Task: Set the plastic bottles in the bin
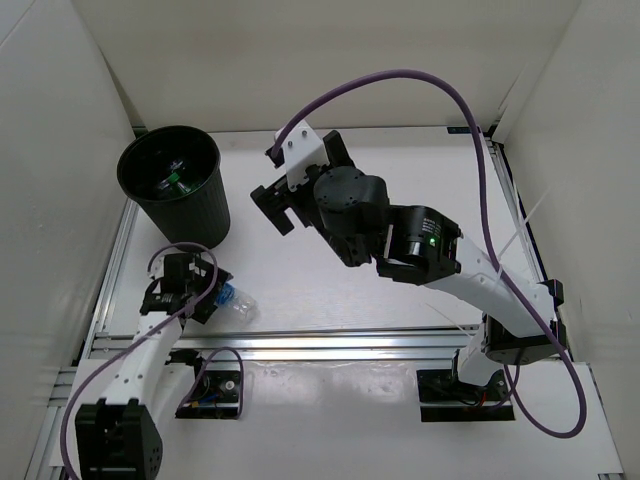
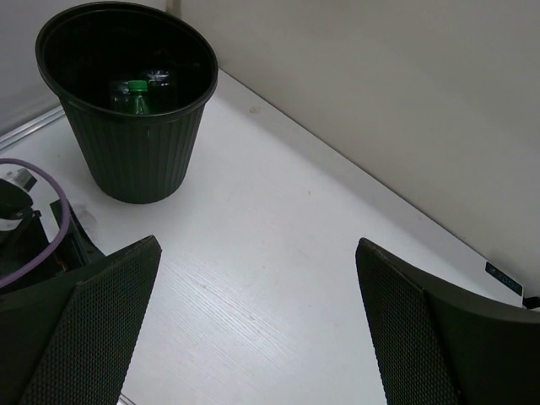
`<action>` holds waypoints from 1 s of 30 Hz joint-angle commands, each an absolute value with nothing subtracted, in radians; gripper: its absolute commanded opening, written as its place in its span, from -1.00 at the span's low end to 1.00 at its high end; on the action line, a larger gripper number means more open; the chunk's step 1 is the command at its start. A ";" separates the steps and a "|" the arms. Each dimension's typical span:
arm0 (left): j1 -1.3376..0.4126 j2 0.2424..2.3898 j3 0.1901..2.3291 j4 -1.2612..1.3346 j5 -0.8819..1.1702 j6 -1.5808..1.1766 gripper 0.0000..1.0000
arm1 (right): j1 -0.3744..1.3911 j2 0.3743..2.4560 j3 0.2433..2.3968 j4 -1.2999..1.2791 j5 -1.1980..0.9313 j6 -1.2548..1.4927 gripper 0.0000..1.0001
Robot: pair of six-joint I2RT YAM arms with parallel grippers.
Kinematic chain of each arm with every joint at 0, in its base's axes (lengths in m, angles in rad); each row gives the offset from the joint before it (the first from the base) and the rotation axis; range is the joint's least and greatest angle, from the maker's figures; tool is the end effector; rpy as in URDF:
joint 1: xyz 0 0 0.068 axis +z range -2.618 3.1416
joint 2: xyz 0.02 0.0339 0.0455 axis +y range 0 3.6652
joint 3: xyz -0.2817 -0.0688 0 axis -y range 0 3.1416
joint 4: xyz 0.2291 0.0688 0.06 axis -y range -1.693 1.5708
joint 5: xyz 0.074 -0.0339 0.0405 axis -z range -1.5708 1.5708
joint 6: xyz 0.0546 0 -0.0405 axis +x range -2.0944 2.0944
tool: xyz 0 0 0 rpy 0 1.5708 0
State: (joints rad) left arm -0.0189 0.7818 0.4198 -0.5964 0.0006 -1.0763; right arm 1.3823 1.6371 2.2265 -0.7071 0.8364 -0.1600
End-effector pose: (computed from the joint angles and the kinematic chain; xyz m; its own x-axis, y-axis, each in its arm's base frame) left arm 0.1295 -0.0025 0.1817 -0.4052 -0.8727 -0.2724 -0.7110 0.4881 -0.5062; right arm 0.0971 0.2926 0.5588 0.0611 -0.2492 -0.9665 -0.5170 0.8204 -0.2443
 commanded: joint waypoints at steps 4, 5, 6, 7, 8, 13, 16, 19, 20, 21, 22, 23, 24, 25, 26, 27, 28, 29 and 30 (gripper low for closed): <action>-0.026 0.946 0.381 -0.477 -0.003 -1.048 0.96 | 1.371 1.611 2.206 -0.698 0.885 -0.176 1.00; -0.026 0.946 0.371 -0.477 -0.014 -1.048 0.89 | 1.371 1.602 2.206 -0.698 0.885 -0.176 1.00; -0.026 0.946 0.371 -0.477 -0.014 -1.048 0.76 | 1.371 1.601 2.206 -0.698 0.885 -0.176 1.00; -0.026 0.946 0.361 -0.477 -0.014 -1.048 0.50 | 1.371 1.601 2.206 -0.698 0.885 -0.176 1.00; -0.026 0.928 0.360 -0.477 -0.005 -1.039 0.41 | 1.371 1.601 2.195 -0.698 0.885 -0.176 1.00; -0.006 0.749 0.474 -0.691 0.084 -1.083 0.06 | 1.362 1.601 2.186 -0.698 0.885 -0.176 1.00; -0.006 0.612 0.693 -0.875 -0.009 -1.037 -0.02 | 1.353 1.601 2.168 -0.698 0.885 -0.164 1.00; -0.006 0.644 0.999 -1.029 -0.193 -0.903 0.06 | 1.333 1.601 2.158 -0.698 0.862 -0.146 1.00; -0.006 0.673 1.084 -1.044 -0.262 -0.859 0.06 | 1.322 1.601 2.158 -0.698 0.862 -0.146 1.00; -0.006 0.704 1.245 -1.045 -0.277 -0.809 0.06 | 1.322 1.601 2.158 -0.698 0.845 -0.137 1.00; -0.006 0.774 1.328 -1.031 -0.288 -0.699 0.06 | 1.322 1.601 2.158 -0.698 0.836 -0.123 1.00; -0.006 0.811 1.403 -1.000 -0.311 -0.657 0.09 | 1.312 1.601 2.158 -0.698 0.819 -0.123 1.00; -0.006 0.845 1.508 -0.974 -0.336 -0.623 0.13 | 1.312 1.601 2.158 -0.698 0.819 -0.114 1.00; -0.006 0.906 1.541 -0.950 -0.372 -0.576 0.17 | 1.312 1.601 2.158 -0.698 0.804 -0.114 1.00; -0.006 0.937 1.560 -0.913 -0.414 -0.545 0.22 | 1.312 1.601 2.158 -0.698 0.804 -0.114 1.00; -0.006 0.966 1.569 -0.817 -0.489 -0.511 0.31 | 1.312 1.611 2.158 -0.698 0.790 -0.101 1.00; -0.006 1.036 1.584 -0.772 -0.518 -0.493 0.35 | 1.312 1.611 2.158 -0.698 0.781 -0.101 1.00; 0.017 1.084 1.601 -0.735 -0.534 -0.450 0.35 | 1.312 1.611 2.158 -0.707 0.781 -0.101 1.00; 0.028 1.138 1.636 -0.720 -0.544 -0.437 0.38 | 1.312 1.611 2.158 -0.707 0.772 -0.101 1.00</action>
